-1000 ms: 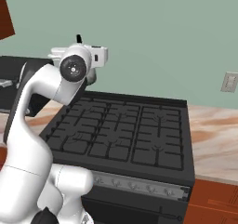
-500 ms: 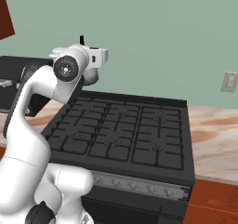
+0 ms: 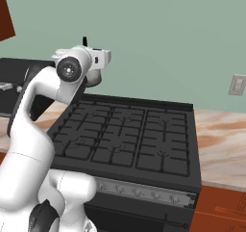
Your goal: Pick the kettle from the cabinet and place it on a stove burner. Then pick the pot from the counter and place it on another stove burner. Finally, turn both burners on.
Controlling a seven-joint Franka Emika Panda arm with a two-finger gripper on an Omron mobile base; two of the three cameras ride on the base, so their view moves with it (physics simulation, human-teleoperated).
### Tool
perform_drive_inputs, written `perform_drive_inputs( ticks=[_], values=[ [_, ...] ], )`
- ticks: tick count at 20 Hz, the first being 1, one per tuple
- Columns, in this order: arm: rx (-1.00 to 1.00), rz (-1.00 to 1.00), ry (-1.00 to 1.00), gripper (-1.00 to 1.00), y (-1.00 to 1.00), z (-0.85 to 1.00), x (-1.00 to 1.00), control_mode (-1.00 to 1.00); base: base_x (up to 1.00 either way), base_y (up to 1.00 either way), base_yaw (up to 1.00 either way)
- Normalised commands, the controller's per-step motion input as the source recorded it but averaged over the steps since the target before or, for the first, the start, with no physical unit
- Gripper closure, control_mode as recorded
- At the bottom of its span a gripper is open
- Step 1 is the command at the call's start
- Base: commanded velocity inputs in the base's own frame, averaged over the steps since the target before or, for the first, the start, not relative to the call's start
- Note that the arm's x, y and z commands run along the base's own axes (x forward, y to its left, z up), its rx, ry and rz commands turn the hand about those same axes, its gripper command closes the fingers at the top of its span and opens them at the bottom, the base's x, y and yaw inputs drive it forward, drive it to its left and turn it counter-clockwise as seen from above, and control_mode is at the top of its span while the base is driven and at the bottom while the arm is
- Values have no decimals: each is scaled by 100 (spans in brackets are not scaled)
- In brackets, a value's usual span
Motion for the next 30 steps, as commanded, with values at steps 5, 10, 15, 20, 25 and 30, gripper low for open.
perform_drive_inputs(
  ticks=[5,10,15,20,25,30],
  values=[
    [0,3,0,100,0,-4,12,-100,0,0,0],
    [0,8,0,100,0,-8,0,-100,0,0,0],
    [0,10,0,100,0,-11,0,-100,0,0,0],
    [0,12,0,100,0,-13,0,-100,0,0,0],
    [1,14,0,100,1,-15,0,-100,0,0,0],
    [0,15,0,100,3,-19,0,-100,0,0,0]
  ],
)
